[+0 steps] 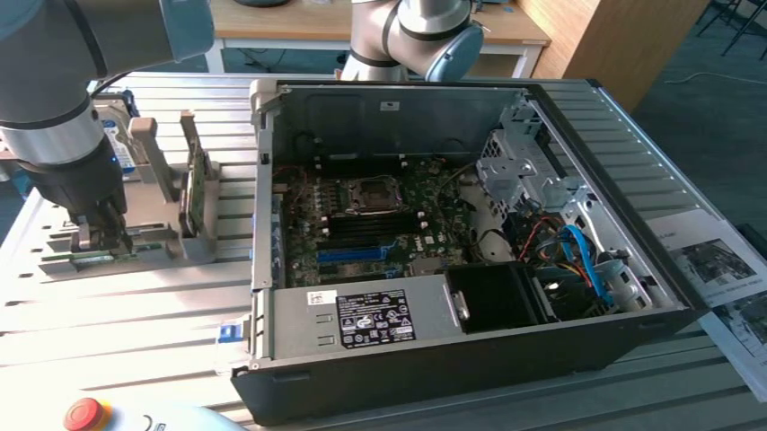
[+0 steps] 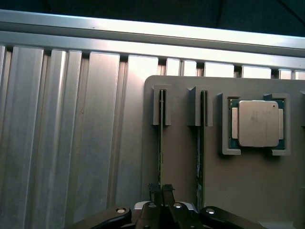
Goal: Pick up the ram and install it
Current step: 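Pick up the ram and move it above insertion slot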
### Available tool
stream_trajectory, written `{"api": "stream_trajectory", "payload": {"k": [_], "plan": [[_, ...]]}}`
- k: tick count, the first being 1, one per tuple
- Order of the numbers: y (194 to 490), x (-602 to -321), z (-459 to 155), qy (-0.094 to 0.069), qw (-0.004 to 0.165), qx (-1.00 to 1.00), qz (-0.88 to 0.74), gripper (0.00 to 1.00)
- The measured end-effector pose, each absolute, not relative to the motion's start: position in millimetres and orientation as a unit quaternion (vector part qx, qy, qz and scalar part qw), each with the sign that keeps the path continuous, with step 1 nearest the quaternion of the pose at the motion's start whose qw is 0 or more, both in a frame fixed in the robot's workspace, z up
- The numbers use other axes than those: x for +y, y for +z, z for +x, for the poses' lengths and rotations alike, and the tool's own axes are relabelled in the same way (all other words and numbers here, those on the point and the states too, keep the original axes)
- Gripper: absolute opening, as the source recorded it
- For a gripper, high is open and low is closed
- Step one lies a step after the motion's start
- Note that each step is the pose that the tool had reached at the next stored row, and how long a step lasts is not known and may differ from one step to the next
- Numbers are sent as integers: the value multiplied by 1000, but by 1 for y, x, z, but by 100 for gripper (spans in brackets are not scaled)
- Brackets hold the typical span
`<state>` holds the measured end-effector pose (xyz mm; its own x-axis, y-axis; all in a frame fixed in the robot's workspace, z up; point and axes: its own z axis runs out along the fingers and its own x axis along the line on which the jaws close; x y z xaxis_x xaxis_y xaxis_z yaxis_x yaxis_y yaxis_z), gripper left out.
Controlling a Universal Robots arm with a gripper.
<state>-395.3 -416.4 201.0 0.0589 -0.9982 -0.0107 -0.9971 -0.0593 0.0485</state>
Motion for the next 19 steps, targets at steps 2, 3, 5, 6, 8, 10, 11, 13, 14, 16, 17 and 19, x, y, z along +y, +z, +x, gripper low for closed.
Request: {"api": "stream_trajectory", "payload": {"k": [2,3,5,6,8,10,11,13,14,16,17,19], "plan": [[202,-416,-395,-21,14,-686,727,12],[203,-416,-395,-21,14,-686,727,12],[204,-416,-395,-21,14,-686,727,12],[204,-416,-395,-21,14,-686,727,12],[204,-416,-395,-21,14,-686,727,12],[205,-416,-395,-21,14,-686,727,12],[205,-416,-395,-21,14,-686,727,12],[206,-416,-395,-21,14,-686,727,12],[206,-416,-395,-21,14,-686,727,12],[207,-416,-395,-21,14,-687,727,12],[207,-416,-395,-21,14,-687,726,12],[209,-416,-395,-21,15,-687,726,12]]}}
